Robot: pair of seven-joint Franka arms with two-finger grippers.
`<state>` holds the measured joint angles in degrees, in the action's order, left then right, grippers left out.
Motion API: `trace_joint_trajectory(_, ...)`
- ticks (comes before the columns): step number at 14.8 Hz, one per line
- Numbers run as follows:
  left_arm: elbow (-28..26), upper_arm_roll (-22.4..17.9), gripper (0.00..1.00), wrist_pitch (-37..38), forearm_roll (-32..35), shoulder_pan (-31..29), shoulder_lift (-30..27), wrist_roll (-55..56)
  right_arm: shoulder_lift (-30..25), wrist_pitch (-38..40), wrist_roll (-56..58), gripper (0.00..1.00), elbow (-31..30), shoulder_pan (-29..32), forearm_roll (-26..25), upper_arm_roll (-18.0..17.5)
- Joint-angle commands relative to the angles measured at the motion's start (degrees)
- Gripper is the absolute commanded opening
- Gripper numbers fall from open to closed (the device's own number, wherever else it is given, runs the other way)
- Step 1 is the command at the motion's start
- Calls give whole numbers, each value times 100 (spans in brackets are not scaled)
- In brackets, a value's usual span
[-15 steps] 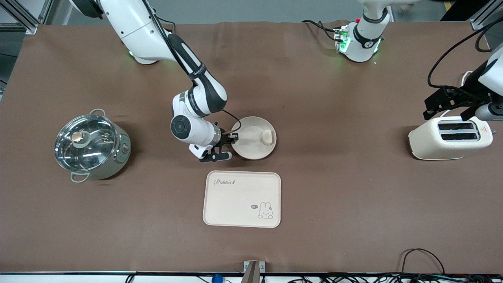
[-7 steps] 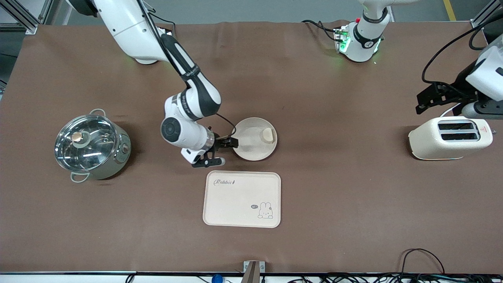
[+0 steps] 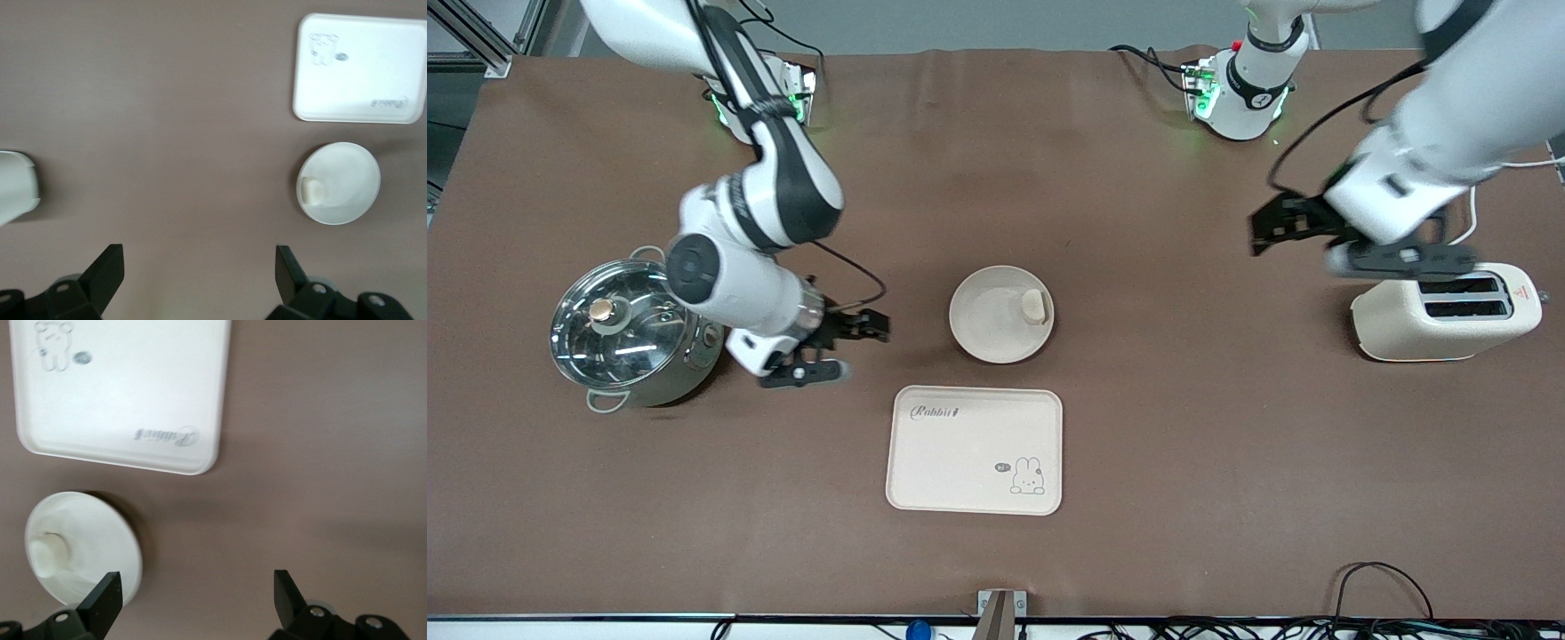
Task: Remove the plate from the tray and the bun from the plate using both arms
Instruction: 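Retract the right gripper while the left gripper reaches the bun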
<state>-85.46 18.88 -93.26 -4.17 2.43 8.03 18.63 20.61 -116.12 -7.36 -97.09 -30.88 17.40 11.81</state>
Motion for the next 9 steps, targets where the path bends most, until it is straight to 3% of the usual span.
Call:
trace_joint_trajectory(1, 56, 116, 100, -524, 335, 599, 663, 508, -740, 546, 33, 100, -65, 528, -623, 32)
trace_joint_trajectory(6, 64, 116, 100, -1799, 1390, 1768, 1946, 1616, -1839, 1406, 428, 100, -109, 1662, -1097, -240)
trace_joint_trajectory(9, 56, 125, 100, -2257, 1787, 2244, 2553, 2423, -2297, 1916, 630, 100, -100, 2391, -1274, -617)
